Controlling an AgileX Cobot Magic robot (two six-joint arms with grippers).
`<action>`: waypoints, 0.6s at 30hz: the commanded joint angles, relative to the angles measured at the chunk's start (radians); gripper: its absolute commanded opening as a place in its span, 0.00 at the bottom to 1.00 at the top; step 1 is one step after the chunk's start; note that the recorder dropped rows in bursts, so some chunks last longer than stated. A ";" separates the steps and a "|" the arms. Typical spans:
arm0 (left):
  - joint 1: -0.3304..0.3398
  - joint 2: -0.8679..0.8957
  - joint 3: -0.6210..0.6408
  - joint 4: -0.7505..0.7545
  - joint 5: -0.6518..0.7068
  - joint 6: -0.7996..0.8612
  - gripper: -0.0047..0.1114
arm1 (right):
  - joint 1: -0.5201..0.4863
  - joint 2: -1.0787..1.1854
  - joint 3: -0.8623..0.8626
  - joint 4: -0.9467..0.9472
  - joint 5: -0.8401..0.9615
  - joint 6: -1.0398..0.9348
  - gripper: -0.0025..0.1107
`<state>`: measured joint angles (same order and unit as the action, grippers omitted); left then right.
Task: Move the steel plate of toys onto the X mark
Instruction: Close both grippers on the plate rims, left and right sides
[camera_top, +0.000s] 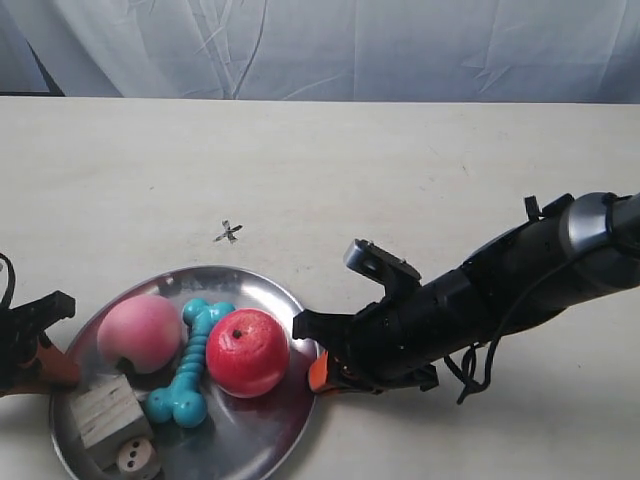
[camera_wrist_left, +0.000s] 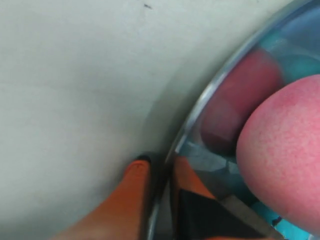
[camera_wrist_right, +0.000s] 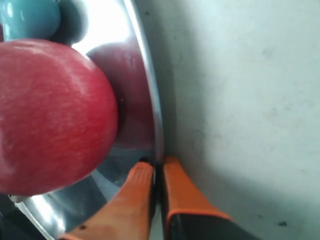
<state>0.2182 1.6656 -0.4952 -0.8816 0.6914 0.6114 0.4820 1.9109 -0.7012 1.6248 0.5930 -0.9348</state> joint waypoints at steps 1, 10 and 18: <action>-0.002 0.021 0.015 -0.027 -0.003 -0.025 0.04 | 0.002 0.000 -0.018 0.003 0.037 -0.029 0.01; -0.002 0.021 -0.016 -0.035 0.048 -0.025 0.04 | 0.002 0.000 -0.119 -0.030 0.085 0.025 0.01; -0.002 0.021 -0.068 -0.071 0.082 -0.025 0.04 | -0.006 0.000 -0.194 -0.120 0.089 0.124 0.01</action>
<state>0.2201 1.6826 -0.5407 -0.8638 0.6904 0.6093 0.4640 1.9200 -0.8591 1.5102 0.5534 -0.8136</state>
